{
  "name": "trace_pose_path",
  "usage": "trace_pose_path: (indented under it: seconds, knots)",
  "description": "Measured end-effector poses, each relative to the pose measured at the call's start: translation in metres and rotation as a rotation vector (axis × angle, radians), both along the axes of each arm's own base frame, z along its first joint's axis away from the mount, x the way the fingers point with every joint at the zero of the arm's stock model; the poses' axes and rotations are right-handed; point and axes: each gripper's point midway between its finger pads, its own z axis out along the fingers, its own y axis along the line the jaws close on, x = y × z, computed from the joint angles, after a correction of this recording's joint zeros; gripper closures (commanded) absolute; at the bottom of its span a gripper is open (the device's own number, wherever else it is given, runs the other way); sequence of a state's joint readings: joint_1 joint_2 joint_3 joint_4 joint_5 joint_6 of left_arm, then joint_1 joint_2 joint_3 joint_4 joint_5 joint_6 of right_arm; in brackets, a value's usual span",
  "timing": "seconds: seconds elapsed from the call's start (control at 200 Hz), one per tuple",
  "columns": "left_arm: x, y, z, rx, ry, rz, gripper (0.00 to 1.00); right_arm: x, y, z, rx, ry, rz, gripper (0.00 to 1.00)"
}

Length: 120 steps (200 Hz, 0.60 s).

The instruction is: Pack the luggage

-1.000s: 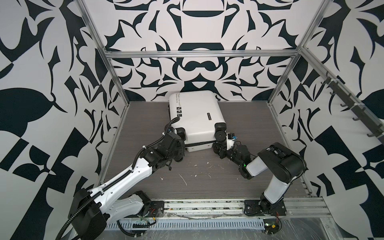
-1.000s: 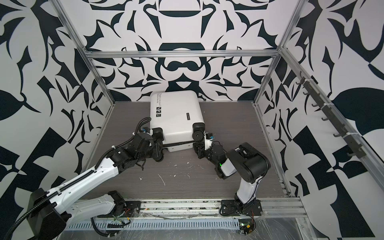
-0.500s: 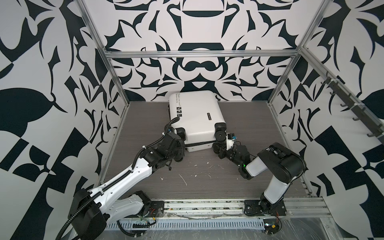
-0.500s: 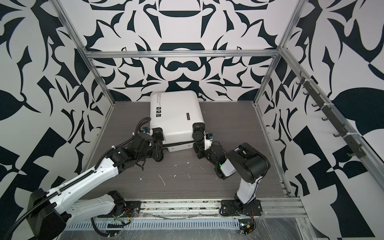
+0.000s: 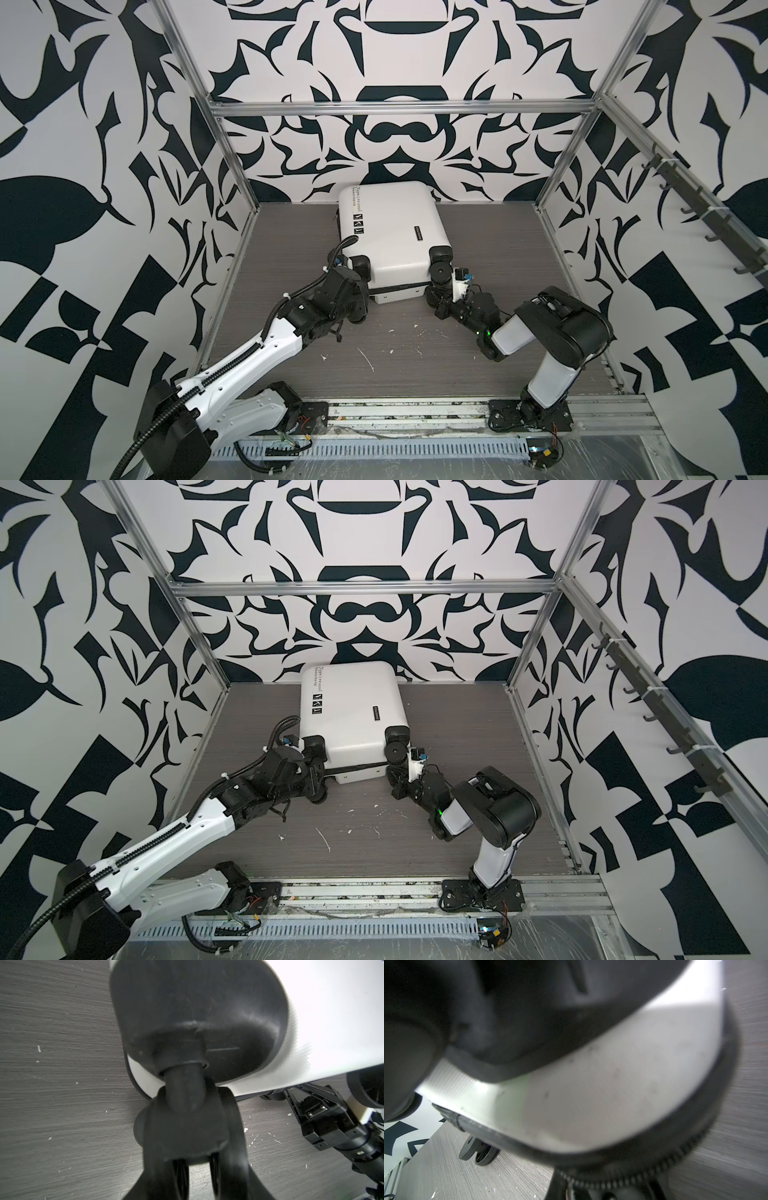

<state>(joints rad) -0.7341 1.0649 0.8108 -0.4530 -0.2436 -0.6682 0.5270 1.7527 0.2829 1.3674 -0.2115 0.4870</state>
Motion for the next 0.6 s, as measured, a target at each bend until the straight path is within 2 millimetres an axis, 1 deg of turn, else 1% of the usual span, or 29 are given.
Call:
trace_pose_path:
  seconds: [0.135,0.36,0.6]
  knots:
    - [-0.002,0.003,0.001,0.016,-0.005,-0.003,1.00,-0.004,-0.002,-0.001,0.000,-0.005,-0.005,1.00]
    - [-0.005,0.009,0.001,0.025,-0.016,-0.003,1.00,-0.010,-0.016,0.001,-0.003,-0.008,-0.026,1.00]
    - [-0.006,0.010,0.002,0.025,-0.024,-0.006,1.00,-0.009,-0.030,0.003,0.013,-0.003,-0.033,1.00]
